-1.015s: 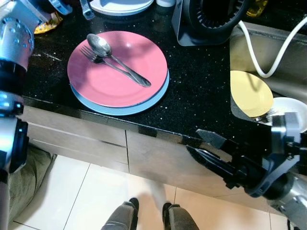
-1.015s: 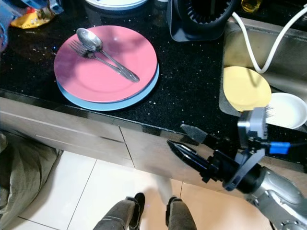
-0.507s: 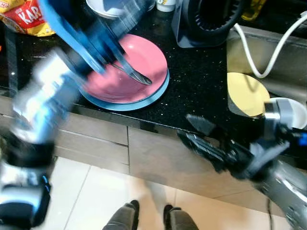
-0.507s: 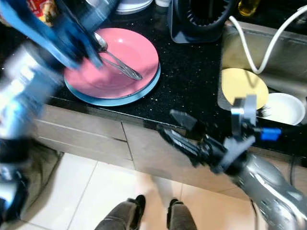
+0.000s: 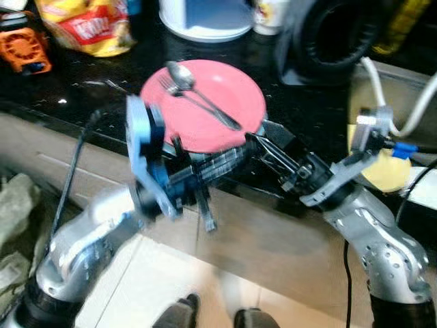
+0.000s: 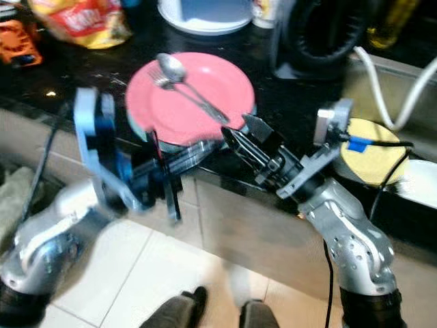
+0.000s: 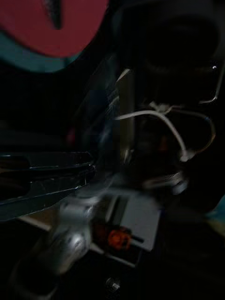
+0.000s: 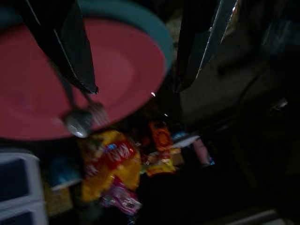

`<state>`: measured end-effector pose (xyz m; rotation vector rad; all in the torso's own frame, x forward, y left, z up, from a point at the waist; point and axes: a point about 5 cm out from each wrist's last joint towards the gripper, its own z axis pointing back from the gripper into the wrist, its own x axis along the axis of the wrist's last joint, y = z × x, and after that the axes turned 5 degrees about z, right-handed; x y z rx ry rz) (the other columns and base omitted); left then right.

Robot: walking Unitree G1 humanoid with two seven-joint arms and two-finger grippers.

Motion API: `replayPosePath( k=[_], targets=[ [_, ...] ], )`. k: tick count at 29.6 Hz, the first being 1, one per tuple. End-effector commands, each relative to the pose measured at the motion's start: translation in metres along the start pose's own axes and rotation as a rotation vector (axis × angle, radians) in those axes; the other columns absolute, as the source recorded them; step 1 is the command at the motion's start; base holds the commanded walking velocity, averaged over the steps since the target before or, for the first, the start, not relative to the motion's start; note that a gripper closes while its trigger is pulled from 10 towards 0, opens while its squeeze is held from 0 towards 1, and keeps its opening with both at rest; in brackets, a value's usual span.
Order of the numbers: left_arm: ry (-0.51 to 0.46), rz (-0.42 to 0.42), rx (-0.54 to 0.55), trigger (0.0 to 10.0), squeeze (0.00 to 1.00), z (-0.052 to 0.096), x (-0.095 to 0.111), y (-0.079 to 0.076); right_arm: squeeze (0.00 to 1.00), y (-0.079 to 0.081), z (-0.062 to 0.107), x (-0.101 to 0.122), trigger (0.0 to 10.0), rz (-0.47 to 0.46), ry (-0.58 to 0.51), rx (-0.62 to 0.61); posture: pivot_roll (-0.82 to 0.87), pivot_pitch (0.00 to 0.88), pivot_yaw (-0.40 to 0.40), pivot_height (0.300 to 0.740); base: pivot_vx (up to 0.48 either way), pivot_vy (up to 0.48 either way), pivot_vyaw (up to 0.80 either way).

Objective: Kitchen organization

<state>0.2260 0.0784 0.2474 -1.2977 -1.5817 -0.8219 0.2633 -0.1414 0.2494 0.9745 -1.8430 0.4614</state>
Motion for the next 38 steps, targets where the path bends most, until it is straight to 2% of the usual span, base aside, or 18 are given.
replayPosePath(
  k=[1,10,13,14,15,16,20,21,22,24,26,28,29,30,33,35,36,38],
  targets=[
    [0.031,0.006,-0.018,10.0,0.00,0.001,-0.006,-0.006,0.00,-0.001,0.001,-0.002,10.0,0.001,-0.013,0.003,0.10,0.127,-0.046,0.740,0.000,0.000,0.77],
    [0.002,0.045,-0.078,10.0,0.00,0.004,-0.001,-0.009,0.00,-0.003,0.013,0.010,10.0,-0.064,-0.131,0.047,0.09,0.106,-0.034,0.740,0.000,0.000,0.00],
    [0.011,0.072,-0.094,10.0,0.00,0.009,-0.004,-0.010,0.00,-0.003,0.014,0.010,10.0,-0.045,-0.127,0.048,0.09,0.101,-0.028,0.740,0.000,0.000,0.00],
    [0.031,0.093,-0.105,10.0,0.00,0.014,-0.009,-0.012,0.00,-0.005,0.014,0.010,10.0,-0.021,-0.118,0.032,0.09,0.102,-0.025,0.740,0.000,0.000,0.00],
    [0.097,0.134,-0.108,10.0,0.00,0.025,-0.026,-0.014,0.00,-0.009,0.009,0.008,10.0,0.036,-0.087,-0.008,0.09,0.101,-0.027,0.740,0.000,0.000,0.00],
    [0.097,0.134,-0.108,10.0,0.00,0.025,-0.026,-0.014,0.00,-0.009,0.009,0.008,10.0,0.036,-0.087,-0.008,0.09,0.101,-0.027,0.740,0.000,0.000,0.00],
    [0.149,0.191,-0.059,10.0,0.00,0.040,-0.047,-0.013,0.00,-0.014,0.001,0.009,10.0,0.100,-0.062,-0.034,0.10,0.103,-0.034,0.740,0.000,0.000,0.00],
    [0.166,0.226,-0.006,10.0,0.00,0.050,-0.058,-0.012,0.00,-0.017,-0.005,0.012,10.0,0.124,-0.063,-0.040,0.11,0.099,-0.042,0.740,0.000,0.000,0.00],
    [0.166,0.226,-0.006,10.0,0.00,0.050,-0.058,-0.012,0.00,-0.017,-0.005,0.012,10.0,0.124,-0.063,-0.040,0.11,0.099,-0.042,0.740,0.000,0.000,0.00],
    [0.181,0.280,0.061,10.0,0.00,0.064,-0.073,-0.012,0.00,-0.023,-0.016,0.018,10.0,0.177,-0.049,-0.037,0.12,0.102,-0.052,0.740,0.000,0.000,0.00],
    [0.196,0.293,0.085,10.0,0.00,0.071,-0.079,-0.015,0.00,-0.025,-0.023,0.019,10.0,0.220,-0.024,-0.027,0.12,0.102,-0.054,0.740,0.000,0.000,0.00],
    [0.215,0.305,0.173,10.0,0.00,0.087,-0.095,-0.017,0.00,-0.022,-0.052,0.017,10.0,0.334,0.083,0.051,0.15,0.103,-0.083,0.740,0.000,0.000,0.00],
    [0.215,0.305,0.173,10.0,0.00,0.087,-0.095,-0.017,0.00,-0.022,-0.052,0.017,10.0,0.334,0.083,0.051,0.15,0.103,-0.083,0.740,0.000,0.000,0.00],
    [0.222,0.307,0.189,10.0,0.00,0.092,-0.100,-0.018,0.00,-0.024,-0.060,0.018,10.0,0.366,0.101,0.051,0.15,0.103,-0.083,0.740,0.000,0.000,0.00],
    [0.219,0.287,0.239,10.0,0.00,0.097,-0.105,-0.019,0.00,-0.022,-0.082,0.021,10.0,0.424,0.160,0.116,0.16,0.105,-0.119,0.740,0.000,0.000,0.00],
    [0.203,0.218,0.263,10.0,0.00,0.095,-0.096,-0.018,0.00,-0.019,-0.096,0.017,10.0,0.501,0.265,0.185,0.17,0.113,-0.140,0.740,0.000,0.000,0.00],
    [0.203,0.218,0.263,10.0,0.00,0.095,-0.096,-0.018,0.00,-0.019,-0.096,0.017,10.0,0.501,0.265,0.185,0.17,0.113,-0.140,0.740,0.000,0.000,0.00],
    [0.217,0.137,0.302,10.0,0.00,0.097,-0.087,-0.018,0.00,-0.018,-0.103,0.011,10.0,0.540,0.367,0.229,0.19,0.120,-0.155,0.740,0.000,0.000,0.00]
  ],
)
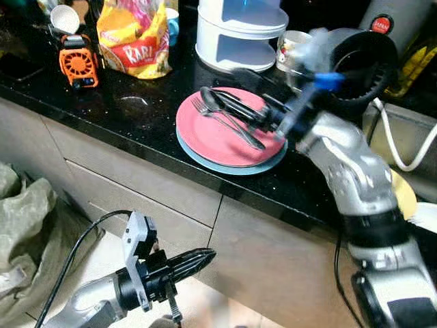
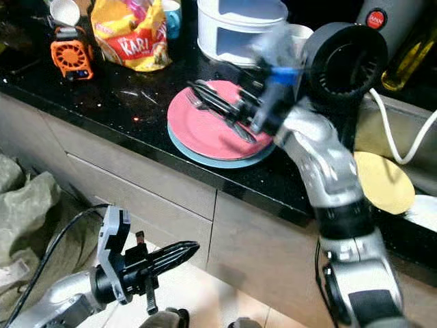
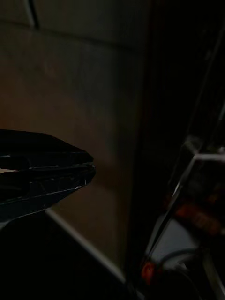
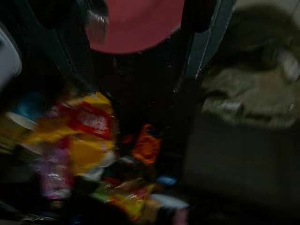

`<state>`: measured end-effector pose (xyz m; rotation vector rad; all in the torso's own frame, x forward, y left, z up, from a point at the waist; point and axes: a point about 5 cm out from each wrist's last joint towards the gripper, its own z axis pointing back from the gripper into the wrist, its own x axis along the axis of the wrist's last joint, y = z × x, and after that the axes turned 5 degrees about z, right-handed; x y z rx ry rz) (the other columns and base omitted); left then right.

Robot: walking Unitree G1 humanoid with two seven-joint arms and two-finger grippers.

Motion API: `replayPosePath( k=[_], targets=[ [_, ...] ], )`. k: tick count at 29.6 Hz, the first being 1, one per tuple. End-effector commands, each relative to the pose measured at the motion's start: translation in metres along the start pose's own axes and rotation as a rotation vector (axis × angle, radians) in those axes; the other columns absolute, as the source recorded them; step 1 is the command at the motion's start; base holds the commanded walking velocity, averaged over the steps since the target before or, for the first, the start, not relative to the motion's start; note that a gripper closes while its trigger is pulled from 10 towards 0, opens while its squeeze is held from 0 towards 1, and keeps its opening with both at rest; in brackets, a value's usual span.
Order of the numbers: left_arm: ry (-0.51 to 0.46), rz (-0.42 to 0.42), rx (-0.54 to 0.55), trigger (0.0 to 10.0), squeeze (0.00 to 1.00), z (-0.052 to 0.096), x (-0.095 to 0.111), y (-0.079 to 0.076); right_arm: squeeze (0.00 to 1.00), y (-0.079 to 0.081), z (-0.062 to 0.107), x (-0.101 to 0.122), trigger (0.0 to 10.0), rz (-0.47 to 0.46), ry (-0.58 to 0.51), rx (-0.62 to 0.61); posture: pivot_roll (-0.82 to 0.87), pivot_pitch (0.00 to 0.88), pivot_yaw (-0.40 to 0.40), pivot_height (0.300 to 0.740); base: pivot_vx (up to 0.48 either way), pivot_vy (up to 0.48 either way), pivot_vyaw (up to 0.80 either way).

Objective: Kitchen organization

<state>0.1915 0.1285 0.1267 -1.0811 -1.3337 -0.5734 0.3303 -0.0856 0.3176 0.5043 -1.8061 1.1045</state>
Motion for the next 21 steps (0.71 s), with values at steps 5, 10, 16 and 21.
replayPosePath(
  k=[5,10,16,21],
  targets=[
    [-0.006,-0.209,0.152,10.0,0.00,0.023,0.027,-0.007,0.00,0.002,-0.010,-0.031,10.0,-0.023,0.223,0.029,0.23,0.136,-0.187,0.740,0.000,0.000,0.00],
    [-0.020,-0.295,0.206,10.0,0.00,0.031,0.045,-0.011,0.00,-0.005,-0.013,-0.042,10.0,-0.052,0.292,-0.025,0.25,0.143,-0.202,0.740,0.000,0.000,0.00],
    [-0.024,-0.388,0.218,10.0,0.00,0.034,0.065,-0.019,0.00,-0.021,-0.015,-0.043,10.0,-0.102,0.305,-0.119,0.27,0.150,-0.208,0.740,0.000,0.000,0.00],
    [-0.022,-0.429,0.209,10.0,0.00,0.031,0.075,-0.025,0.00,-0.052,-0.003,-0.039,10.0,-0.239,0.288,-0.282,0.27,0.151,-0.191,0.740,0.000,0.000,0.00]
  ],
)
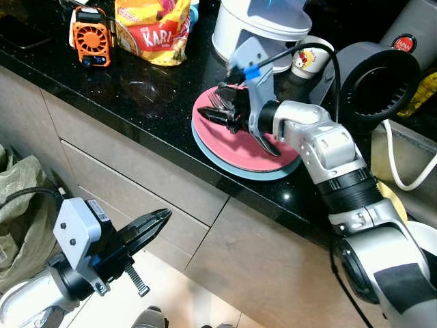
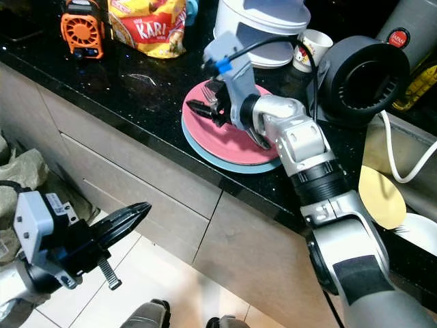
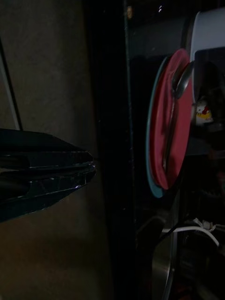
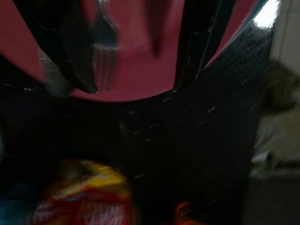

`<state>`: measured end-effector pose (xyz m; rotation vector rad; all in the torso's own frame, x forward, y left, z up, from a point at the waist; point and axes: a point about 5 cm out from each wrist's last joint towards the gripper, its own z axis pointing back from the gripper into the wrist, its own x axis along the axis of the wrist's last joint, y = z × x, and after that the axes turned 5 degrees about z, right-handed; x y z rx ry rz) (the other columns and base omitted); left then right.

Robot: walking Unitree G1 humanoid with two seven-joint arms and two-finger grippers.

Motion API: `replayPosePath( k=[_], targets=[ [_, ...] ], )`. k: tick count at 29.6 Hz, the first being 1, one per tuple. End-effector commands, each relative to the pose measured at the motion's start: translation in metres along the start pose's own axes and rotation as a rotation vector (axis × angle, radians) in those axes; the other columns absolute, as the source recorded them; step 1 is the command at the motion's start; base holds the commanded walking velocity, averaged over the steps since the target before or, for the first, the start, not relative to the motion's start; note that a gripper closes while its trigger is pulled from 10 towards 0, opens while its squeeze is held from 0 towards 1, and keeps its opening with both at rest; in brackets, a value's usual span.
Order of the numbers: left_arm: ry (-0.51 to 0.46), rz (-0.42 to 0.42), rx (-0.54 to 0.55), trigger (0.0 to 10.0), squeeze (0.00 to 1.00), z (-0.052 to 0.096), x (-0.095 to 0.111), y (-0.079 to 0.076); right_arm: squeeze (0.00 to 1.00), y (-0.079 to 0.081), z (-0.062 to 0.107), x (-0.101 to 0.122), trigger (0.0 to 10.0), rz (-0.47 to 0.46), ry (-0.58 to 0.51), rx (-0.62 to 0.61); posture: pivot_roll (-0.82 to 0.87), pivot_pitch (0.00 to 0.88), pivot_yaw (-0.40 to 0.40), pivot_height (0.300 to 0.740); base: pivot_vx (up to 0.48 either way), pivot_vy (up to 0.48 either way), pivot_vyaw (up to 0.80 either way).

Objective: Kitchen organization

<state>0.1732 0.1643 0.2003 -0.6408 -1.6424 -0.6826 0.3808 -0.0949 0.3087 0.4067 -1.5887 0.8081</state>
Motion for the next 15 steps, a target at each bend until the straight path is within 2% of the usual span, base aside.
replayPosePath(
  k=[1,5,9,12,15],
  targets=[
    [0.029,-0.017,-0.026,10.0,0.00,-0.001,0.003,-0.003,0.00,-0.025,0.010,-0.007,10.0,-0.049,0.065,-0.126,0.26,0.149,-0.187,0.740,0.000,0.000,0.00],
    [0.031,-0.025,-0.034,10.0,0.00,-0.003,0.005,-0.001,0.00,-0.036,0.016,-0.015,10.0,-0.065,0.123,-0.195,0.26,0.146,-0.180,0.740,0.000,0.000,0.00],
    [0.020,-0.047,-0.053,10.0,0.00,-0.008,0.009,0.005,0.00,-0.050,0.030,-0.028,10.0,-0.135,0.196,-0.253,0.25,0.139,-0.168,0.740,0.000,0.000,0.00],
    [0.015,-0.056,-0.066,10.0,0.00,-0.012,0.012,0.007,0.00,-0.051,0.038,-0.039,10.0,-0.155,0.245,-0.242,0.24,0.137,-0.161,0.740,0.000,0.000,0.00],
    [0.015,-0.060,-0.092,10.0,0.00,-0.015,0.014,0.009,0.00,-0.047,0.047,-0.057,10.0,-0.217,0.323,-0.245,0.22,0.136,-0.146,0.740,0.000,0.000,0.00]
  ],
)
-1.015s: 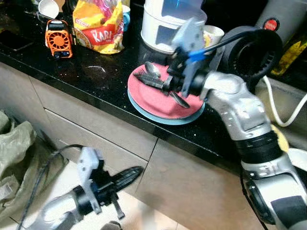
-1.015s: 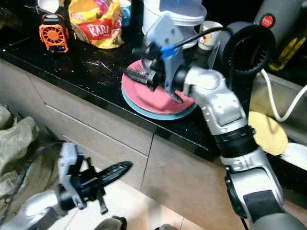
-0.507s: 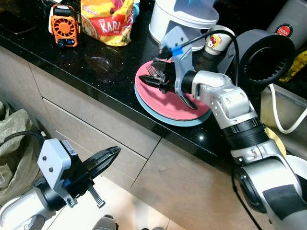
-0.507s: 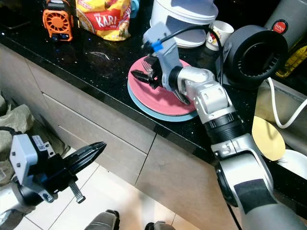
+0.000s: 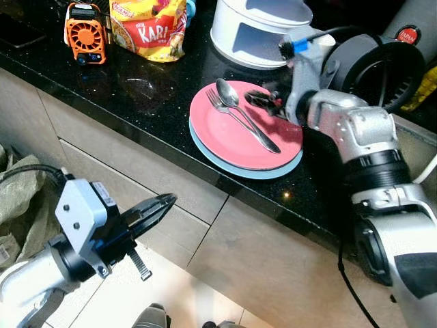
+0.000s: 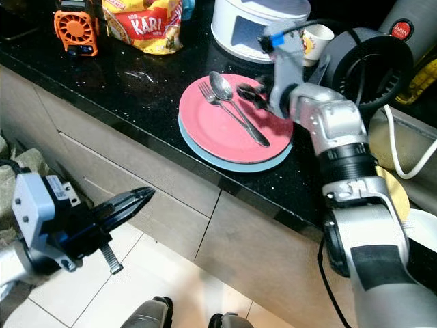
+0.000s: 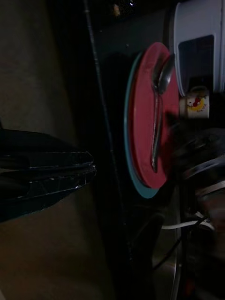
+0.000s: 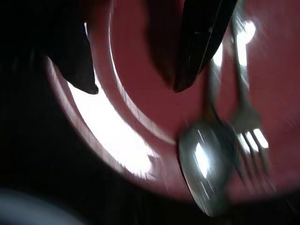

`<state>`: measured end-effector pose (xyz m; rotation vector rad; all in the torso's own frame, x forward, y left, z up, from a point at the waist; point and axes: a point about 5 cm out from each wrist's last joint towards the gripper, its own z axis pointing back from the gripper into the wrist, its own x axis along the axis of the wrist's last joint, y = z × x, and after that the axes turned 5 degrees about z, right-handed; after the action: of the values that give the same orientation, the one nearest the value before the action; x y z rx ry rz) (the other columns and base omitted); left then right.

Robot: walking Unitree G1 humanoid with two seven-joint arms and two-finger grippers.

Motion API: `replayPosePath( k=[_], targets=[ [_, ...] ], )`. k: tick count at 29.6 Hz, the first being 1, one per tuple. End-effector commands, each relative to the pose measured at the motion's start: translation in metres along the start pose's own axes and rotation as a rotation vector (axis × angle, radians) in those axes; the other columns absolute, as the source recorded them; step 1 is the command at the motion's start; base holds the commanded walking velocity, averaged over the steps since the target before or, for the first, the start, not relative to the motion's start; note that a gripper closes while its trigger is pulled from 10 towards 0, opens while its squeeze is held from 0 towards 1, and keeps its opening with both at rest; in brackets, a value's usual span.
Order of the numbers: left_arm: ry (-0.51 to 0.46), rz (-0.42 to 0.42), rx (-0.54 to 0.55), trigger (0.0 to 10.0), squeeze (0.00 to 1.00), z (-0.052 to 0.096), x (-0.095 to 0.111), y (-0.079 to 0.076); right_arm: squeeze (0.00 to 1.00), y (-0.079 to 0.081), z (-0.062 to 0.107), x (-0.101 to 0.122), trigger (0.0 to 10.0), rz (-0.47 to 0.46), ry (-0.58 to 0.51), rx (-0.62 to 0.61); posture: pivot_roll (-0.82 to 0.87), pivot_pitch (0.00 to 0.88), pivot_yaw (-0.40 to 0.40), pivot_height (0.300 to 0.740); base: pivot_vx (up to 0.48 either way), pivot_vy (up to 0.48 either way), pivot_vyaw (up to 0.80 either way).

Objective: Kitchen organization

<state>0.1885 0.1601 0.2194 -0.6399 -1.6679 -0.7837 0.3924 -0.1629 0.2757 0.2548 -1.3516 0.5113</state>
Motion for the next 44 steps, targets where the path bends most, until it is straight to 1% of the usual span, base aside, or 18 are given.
replayPosePath(
  k=[1,10,11,13,16,19,22,23,24,26,27,29,31,32,37,42,43,44],
  targets=[
    [0.029,0.009,-0.031,10.0,0.00,0.000,-0.002,-0.001,0.00,-0.005,0.004,-0.014,10.0,-0.043,0.062,-0.017,0.22,0.136,-0.146,0.740,0.000,0.000,0.00],
    [0.027,0.016,-0.051,10.0,0.00,-0.003,-0.001,-0.001,0.00,-0.010,0.010,-0.023,10.0,-0.117,0.092,-0.030,0.21,0.137,-0.139,0.740,0.000,0.000,0.00],
    [0.027,0.017,-0.053,10.0,0.00,-0.003,-0.001,-0.001,0.00,-0.011,0.011,-0.021,10.0,-0.138,0.074,-0.025,0.21,0.137,-0.139,0.740,0.000,0.000,0.00],
    [0.028,0.018,-0.057,10.0,0.00,-0.005,-0.001,-0.001,0.00,-0.009,0.015,-0.009,10.0,-0.221,-0.008,0.029,0.20,0.134,-0.137,0.740,0.000,0.000,0.00],
    [0.025,0.022,-0.067,10.0,0.00,-0.007,-0.002,-0.001,0.00,-0.006,0.021,0.006,10.0,-0.269,-0.089,0.085,0.20,0.131,-0.135,0.740,0.000,0.000,0.00],
    [0.021,0.024,-0.074,10.0,0.00,-0.008,-0.002,-0.001,0.00,0.001,0.022,0.011,10.0,-0.255,-0.100,0.112,0.20,0.128,-0.137,0.740,0.000,0.000,0.00],
    [0.019,0.024,-0.077,10.0,0.00,-0.010,-0.002,-0.001,0.00,0.006,0.022,0.012,10.0,-0.241,-0.092,0.122,0.20,0.127,-0.139,0.740,0.000,0.000,0.00],
    [0.019,0.023,-0.077,10.0,0.00,-0.010,-0.002,-0.001,0.00,0.012,0.020,0.011,10.0,-0.229,-0.085,0.135,0.20,0.126,-0.142,0.740,0.000,0.000,0.00],
    [0.019,0.023,-0.077,10.0,0.00,-0.010,-0.002,-0.001,0.00,0.012,0.020,0.011,10.0,-0.229,-0.085,0.135,0.20,0.126,-0.142,0.740,0.000,0.000,0.00],
    [0.018,0.023,-0.074,10.0,0.00,-0.009,-0.002,0.000,0.00,0.023,0.016,0.009,10.0,-0.218,-0.073,0.155,0.20,0.126,-0.143,0.740,0.000,0.000,0.00],
    [0.018,0.023,-0.074,10.0,0.00,-0.009,-0.002,0.000,0.00,0.023,0.016,0.009,10.0,-0.218,-0.073,0.155,0.20,0.126,-0.143,0.740,0.000,0.000,0.00],
    [0.018,0.025,-0.071,10.0,0.00,-0.008,-0.002,0.000,0.00,0.033,0.011,0.005,10.0,-0.212,-0.062,0.167,0.19,0.123,-0.145,0.740,0.000,0.000,0.00],
    [0.019,0.026,-0.070,10.0,0.00,-0.008,-0.003,0.000,0.00,0.036,0.009,0.004,10.0,-0.209,-0.059,0.167,0.19,0.122,-0.145,0.740,0.000,0.000,0.00],
    [0.018,0.028,-0.072,10.0,0.00,-0.009,-0.004,-0.001,0.00,0.041,0.005,0.002,10.0,-0.205,-0.054,0.157,0.19,0.120,-0.146,0.740,0.000,0.000,0.00],
    [0.015,0.027,-0.074,10.0,0.00,-0.010,-0.004,-0.001,0.00,0.044,0.002,0.001,10.0,-0.211,-0.046,0.129,0.19,0.119,-0.145,0.740,0.000,0.000,0.00],
    [0.013,0.026,-0.075,10.0,0.00,-0.011,-0.004,-0.001,0.00,0.044,-0.002,-0.006,10.0,-0.217,0.003,0.086,0.19,0.119,-0.146,0.740,0.000,0.000,0.00],
    [0.012,0.027,-0.075,10.0,0.00,-0.011,-0.004,-0.002,0.00,0.042,-0.003,-0.010,4.9,-0.212,0.026,0.068,0.19,0.122,-0.147,0.740,0.000,0.000,0.00],
    [0.012,0.028,-0.075,10.0,0.00,-0.011,-0.004,-0.002,0.00,0.041,-0.003,-0.013,4.9,-0.208,0.040,0.055,0.19,0.123,-0.150,0.740,0.000,0.000,0.00]
  ],
)
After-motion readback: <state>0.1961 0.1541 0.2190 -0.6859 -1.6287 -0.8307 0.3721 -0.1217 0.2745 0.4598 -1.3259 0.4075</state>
